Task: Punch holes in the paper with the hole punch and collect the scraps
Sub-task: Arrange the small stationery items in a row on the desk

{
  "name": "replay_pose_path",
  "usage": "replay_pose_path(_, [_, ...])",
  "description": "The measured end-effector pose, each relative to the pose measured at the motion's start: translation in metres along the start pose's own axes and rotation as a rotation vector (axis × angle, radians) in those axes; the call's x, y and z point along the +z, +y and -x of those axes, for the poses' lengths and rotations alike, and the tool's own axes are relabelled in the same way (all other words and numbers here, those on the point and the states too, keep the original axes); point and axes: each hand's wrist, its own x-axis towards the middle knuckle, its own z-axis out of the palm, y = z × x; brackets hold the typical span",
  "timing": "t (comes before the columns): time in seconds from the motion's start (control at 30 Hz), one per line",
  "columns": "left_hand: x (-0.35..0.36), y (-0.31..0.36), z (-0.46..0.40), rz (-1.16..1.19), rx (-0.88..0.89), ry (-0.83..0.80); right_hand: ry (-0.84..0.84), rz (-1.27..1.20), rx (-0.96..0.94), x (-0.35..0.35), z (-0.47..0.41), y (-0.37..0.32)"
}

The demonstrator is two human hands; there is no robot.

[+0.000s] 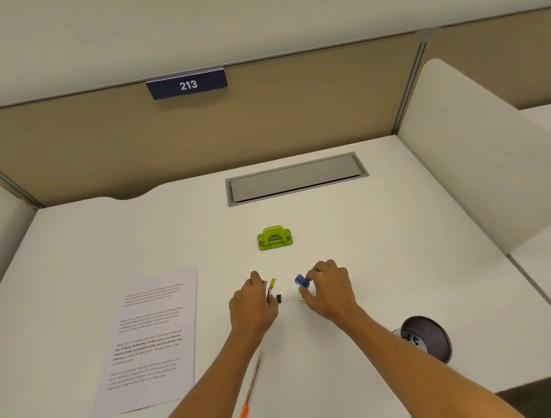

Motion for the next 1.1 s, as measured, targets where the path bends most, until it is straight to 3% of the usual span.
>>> replay_pose_path(0.3, [0.005, 0.016, -0.045, 0.006, 0.182, -0.052, 0.067, -0.046, 0.192, -0.015, -0.010, 0.029])
replay_pose_path(0.6, [0.014, 0.079, -0.086, 0.030, 0.309, -0.095, 0.097, -0.005, 0.322, -0.036, -0.024, 0.088])
replay_pose_path(1.1, [0.073, 0.249, -0.153, 0.048, 0.208, -0.226, 0.127, -0.010, 0.406, -0.055, -0.063, 0.249])
